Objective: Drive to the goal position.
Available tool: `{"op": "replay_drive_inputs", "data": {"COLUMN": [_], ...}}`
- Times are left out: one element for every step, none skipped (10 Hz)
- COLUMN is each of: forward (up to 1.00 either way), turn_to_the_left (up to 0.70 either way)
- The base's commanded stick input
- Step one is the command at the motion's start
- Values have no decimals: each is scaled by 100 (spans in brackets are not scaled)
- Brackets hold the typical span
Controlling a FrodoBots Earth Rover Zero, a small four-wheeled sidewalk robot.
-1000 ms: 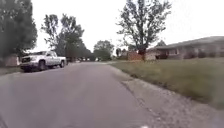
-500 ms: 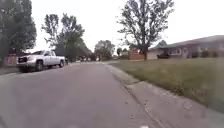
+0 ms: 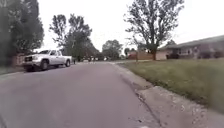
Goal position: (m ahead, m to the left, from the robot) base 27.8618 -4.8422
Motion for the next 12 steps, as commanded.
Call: {"op": "replay_drive_inputs", "data": {"forward": [100,100,100,100,100,100,100,100,100,100,100,100], "turn_to_the_left": [3,3,3,0,0,0,0,0,0,0,0,0]}}
